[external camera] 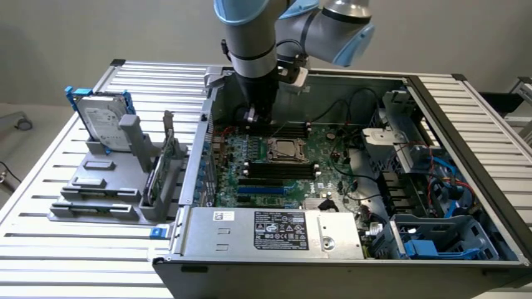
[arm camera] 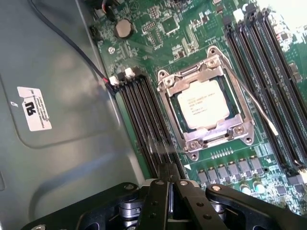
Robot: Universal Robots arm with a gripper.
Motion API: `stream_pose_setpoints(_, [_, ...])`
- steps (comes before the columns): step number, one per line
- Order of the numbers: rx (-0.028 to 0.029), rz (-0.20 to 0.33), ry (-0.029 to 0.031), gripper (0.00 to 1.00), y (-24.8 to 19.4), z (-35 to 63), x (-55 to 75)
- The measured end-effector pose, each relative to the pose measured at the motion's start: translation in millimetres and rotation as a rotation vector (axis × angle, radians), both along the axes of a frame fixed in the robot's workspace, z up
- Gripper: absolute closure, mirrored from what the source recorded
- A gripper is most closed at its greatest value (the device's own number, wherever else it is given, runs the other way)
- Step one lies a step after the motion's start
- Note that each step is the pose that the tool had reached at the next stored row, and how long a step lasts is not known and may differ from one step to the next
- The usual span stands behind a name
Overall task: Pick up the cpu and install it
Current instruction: 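Install the first cpu locking lever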
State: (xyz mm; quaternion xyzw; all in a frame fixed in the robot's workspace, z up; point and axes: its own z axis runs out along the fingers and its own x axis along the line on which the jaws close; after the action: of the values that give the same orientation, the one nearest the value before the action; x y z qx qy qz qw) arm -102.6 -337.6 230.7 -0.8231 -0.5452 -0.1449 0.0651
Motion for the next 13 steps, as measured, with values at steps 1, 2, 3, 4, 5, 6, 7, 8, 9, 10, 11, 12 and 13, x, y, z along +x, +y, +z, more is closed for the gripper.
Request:
stream_pose_setpoints(1, [-0.0001,-0.001,-0.0019,0.89,0.2,0.0,0.0])
stream_pose_setpoints(2, [0.0003,-0.002,-0.0023,0.89,0.3,-0.2,0.1])
stream_pose_setpoints(3, [0.0007,-0.002,-0.0027,0.89,0.4,-0.5,0.5])
stream_pose_setpoints(4, [0.0008,-0.003,-0.0026,0.89,0.5,-0.8,0.9])
stream_pose_setpoints(5, [0.0012,-0.004,-0.0028,0.89,0.5,-1.5,1.3])
stream_pose_setpoints(6, [0.0005,-0.005,-0.0025,0.89,0.5,-2.3,1.8])
stream_pose_setpoints(7, [0.0003,-0.007,-0.0023,0.89,0.4,-3.7,2.2])
stream_pose_setpoints(8, [0.0004,-0.009,-0.0025,0.89,0.4,-5.2,2.6])
stream_pose_setpoints(9, [0.0005,-0.012,-0.0025,0.89,0.4,-6.3,2.8])
stream_pose_setpoints(10, [0.0005,-0.014,-0.0025,0.89,0.4,-7.0,3.0])
stream_pose_setpoints(11, [0.0003,-0.016,-0.0025,0.89,0.4,-7.7,3.3])
stream_pose_setpoints(12, [0.0003,-0.018,-0.0025,0.89,0.4,-8.4,3.4])
stream_pose_setpoints(13, [0.0002,-0.02,-0.0028,0.89,0.4,-9.2,3.5])
